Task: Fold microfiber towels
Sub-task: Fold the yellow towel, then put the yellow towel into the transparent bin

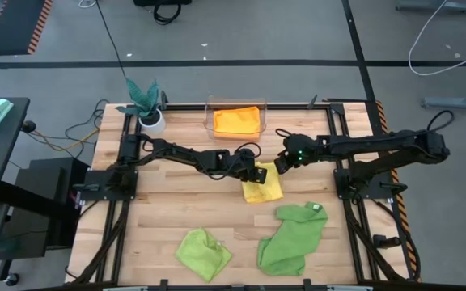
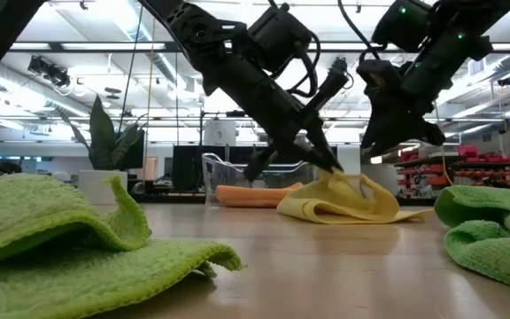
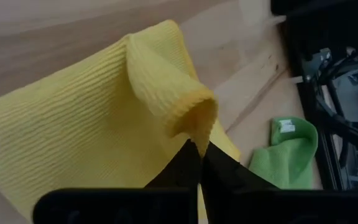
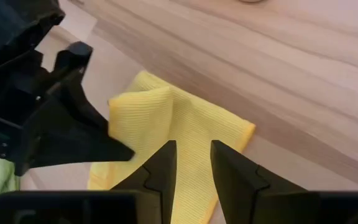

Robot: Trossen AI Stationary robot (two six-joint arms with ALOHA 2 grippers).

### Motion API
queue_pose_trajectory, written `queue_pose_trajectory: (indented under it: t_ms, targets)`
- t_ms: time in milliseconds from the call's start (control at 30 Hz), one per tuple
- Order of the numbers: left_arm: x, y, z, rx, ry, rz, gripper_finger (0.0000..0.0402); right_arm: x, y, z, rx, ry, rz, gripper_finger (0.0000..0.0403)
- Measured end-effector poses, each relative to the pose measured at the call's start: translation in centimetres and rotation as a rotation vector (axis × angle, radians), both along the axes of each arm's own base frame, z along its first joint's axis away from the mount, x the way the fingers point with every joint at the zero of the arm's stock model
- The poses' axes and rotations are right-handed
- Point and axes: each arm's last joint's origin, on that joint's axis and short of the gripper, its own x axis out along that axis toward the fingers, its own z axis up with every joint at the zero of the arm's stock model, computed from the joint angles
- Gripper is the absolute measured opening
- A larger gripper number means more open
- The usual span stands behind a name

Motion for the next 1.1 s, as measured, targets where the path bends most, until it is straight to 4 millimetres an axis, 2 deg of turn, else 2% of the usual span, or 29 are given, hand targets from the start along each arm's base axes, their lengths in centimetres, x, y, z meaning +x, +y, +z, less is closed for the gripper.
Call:
queue_pose_trajectory:
  t_ms: [367,567,800,1100]
  targets:
    - [0.6,0.1,0.8,0.027,-0.102,-0.055,0.0052,0.0,0.0,-0.1,-0.001,0.010,-0.003,0.0108]
    - [0.9,0.4,0.3,-0.005,-0.100,-0.079,0.0081,0.0,-0.1,-0.1,-0.026,0.015,-0.017,0.0108]
    - [3.1,0.8,-0.4,-0.050,-0.120,-0.139,0.0107,-0.2,0.0,0.2,-0.027,0.000,-0.025,0.0108]
    - [4.1,0.9,0.8,0.034,-0.107,-0.216,0.0114,-1.5,0.2,1.9,-0.036,-0.068,-0.025,0.0107]
